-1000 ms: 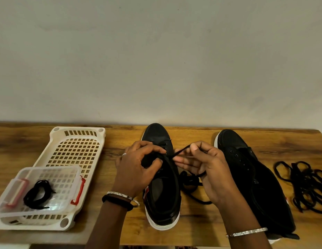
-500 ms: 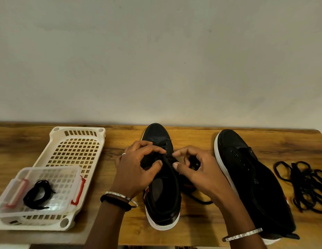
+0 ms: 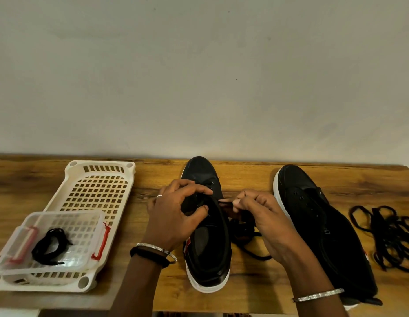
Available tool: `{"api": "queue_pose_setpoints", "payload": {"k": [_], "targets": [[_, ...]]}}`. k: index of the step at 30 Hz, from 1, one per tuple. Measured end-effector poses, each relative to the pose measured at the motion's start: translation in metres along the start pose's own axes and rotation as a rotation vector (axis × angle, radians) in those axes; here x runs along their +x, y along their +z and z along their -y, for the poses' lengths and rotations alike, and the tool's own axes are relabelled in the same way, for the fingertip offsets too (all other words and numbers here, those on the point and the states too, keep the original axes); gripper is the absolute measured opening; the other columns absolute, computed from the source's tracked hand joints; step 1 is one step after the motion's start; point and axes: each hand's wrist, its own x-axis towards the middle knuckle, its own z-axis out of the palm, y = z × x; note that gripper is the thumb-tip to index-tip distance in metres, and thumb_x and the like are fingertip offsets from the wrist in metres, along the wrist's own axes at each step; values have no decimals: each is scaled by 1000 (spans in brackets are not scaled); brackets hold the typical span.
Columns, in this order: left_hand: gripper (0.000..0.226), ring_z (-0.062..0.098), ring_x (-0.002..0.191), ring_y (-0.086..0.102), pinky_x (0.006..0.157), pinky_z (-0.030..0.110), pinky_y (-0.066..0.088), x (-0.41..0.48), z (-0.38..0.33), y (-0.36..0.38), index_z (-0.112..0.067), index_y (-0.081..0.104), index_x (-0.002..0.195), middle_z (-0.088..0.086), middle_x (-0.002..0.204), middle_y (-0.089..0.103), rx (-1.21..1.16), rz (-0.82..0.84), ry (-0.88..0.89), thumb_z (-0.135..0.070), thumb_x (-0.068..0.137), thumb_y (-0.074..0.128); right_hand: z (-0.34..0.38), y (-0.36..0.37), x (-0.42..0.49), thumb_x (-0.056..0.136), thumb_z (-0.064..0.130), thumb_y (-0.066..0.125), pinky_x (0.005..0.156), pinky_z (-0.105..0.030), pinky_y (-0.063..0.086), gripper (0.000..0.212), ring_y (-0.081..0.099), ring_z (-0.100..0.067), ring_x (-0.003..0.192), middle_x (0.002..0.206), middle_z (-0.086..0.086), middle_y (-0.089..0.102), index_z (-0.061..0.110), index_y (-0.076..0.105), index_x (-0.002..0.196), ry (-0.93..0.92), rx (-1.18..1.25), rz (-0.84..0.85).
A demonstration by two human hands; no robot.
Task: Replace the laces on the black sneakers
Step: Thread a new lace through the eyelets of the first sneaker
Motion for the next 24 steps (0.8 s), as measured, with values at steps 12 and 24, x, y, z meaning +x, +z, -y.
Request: {"api": "queue_pose_setpoints", "payload": {"k": [12, 24], "targets": [[39, 5, 128, 42, 100, 58, 40, -1, -2, -5, -59, 60, 111, -28, 135, 44, -56, 22, 112, -60, 72, 59, -13, 2, 1, 90, 3, 60, 72, -23, 48, 35, 62, -11, 73, 70, -6, 68, 16, 71, 59, 88, -25, -50], [34, 4, 121, 47, 97, 54, 45, 4, 3, -1, -53, 67, 101, -25, 131, 49, -89, -45, 93, -59, 68, 62, -2, -4, -1, 86, 33, 77, 82, -29, 55, 14, 68, -3, 87, 87, 11, 74, 27, 74, 98, -80, -402, -40]]}}
